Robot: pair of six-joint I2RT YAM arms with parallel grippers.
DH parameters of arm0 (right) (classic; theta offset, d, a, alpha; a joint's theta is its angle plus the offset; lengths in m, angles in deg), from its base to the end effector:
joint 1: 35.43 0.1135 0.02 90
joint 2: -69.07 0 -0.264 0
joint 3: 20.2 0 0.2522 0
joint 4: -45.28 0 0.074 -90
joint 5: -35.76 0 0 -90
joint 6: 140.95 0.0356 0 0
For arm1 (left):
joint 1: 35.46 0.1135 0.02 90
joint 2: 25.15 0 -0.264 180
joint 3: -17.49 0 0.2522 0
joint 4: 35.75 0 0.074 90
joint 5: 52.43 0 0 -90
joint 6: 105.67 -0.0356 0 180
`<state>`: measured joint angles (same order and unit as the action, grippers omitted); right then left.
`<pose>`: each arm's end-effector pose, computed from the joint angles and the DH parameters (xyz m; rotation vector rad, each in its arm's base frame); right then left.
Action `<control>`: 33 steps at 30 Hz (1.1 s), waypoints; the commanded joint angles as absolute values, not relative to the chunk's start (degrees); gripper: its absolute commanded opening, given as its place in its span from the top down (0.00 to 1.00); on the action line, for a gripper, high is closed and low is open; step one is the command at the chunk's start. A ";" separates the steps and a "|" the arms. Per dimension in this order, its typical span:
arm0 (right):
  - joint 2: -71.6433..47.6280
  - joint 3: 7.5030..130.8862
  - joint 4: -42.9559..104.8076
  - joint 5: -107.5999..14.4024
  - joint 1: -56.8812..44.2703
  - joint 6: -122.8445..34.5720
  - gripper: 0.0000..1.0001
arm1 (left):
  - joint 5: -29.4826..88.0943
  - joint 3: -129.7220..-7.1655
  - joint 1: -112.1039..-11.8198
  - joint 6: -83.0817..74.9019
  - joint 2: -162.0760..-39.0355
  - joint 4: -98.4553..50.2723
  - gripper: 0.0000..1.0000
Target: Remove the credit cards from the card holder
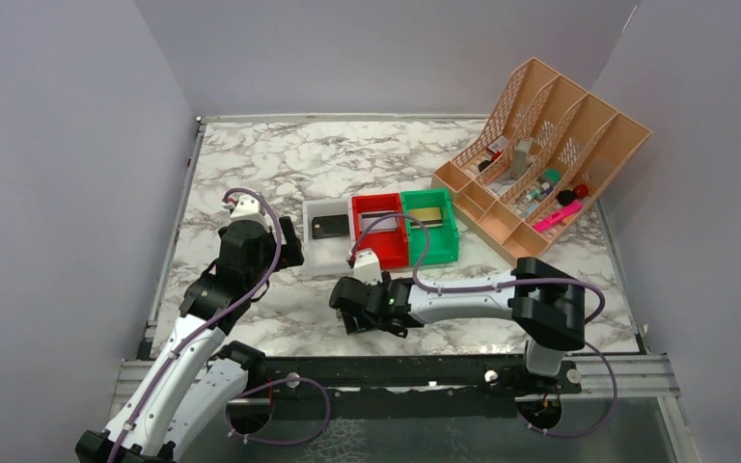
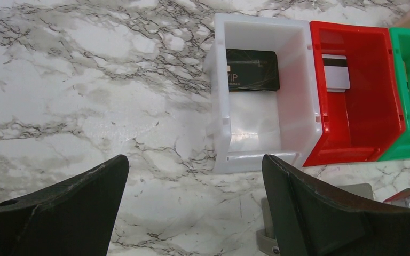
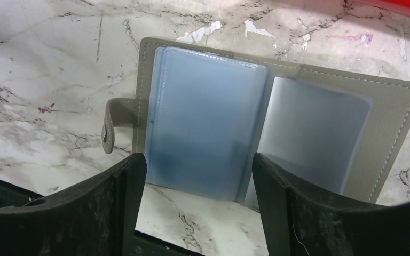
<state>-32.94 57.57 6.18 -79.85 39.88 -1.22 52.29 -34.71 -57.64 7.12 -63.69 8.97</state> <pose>0.1043 0.3371 0.1734 -0.4264 2.4924 0.2660 0.1437 -0.0488 0.2816 -0.1640 2.0933 -0.2026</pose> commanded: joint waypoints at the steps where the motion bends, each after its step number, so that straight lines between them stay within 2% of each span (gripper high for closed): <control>1: -34.79 58.20 8.49 -79.90 39.98 -1.72 0.22 | 50.93 -34.16 -57.34 6.30 -63.68 7.61 0.01; 5: -36.91 59.25 8.44 -80.00 39.98 -2.09 0.22 | 50.71 -34.15 -57.35 6.26 -63.92 7.63 0.01; 10: -43.71 64.49 0.47 -82.17 40.04 0.53 0.25 | 50.49 -34.16 -57.31 6.30 -64.19 7.59 0.01; 15: -43.04 63.83 0.30 -82.19 40.03 1.74 0.41 | 50.40 -34.07 -57.34 6.22 -64.21 7.55 0.01; 19: -39.02 60.43 3.60 -81.99 39.98 1.50 0.48 | 50.32 -34.07 -57.33 6.21 -64.26 7.54 0.01; 33: -33.37 57.94 -8.79 -89.43 40.06 7.48 0.38 | 49.53 -33.98 -57.28 6.22 -64.66 7.37 0.01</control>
<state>-35.87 59.56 -1.52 -85.35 39.88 6.81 50.95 -34.60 -57.64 6.94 -64.66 8.93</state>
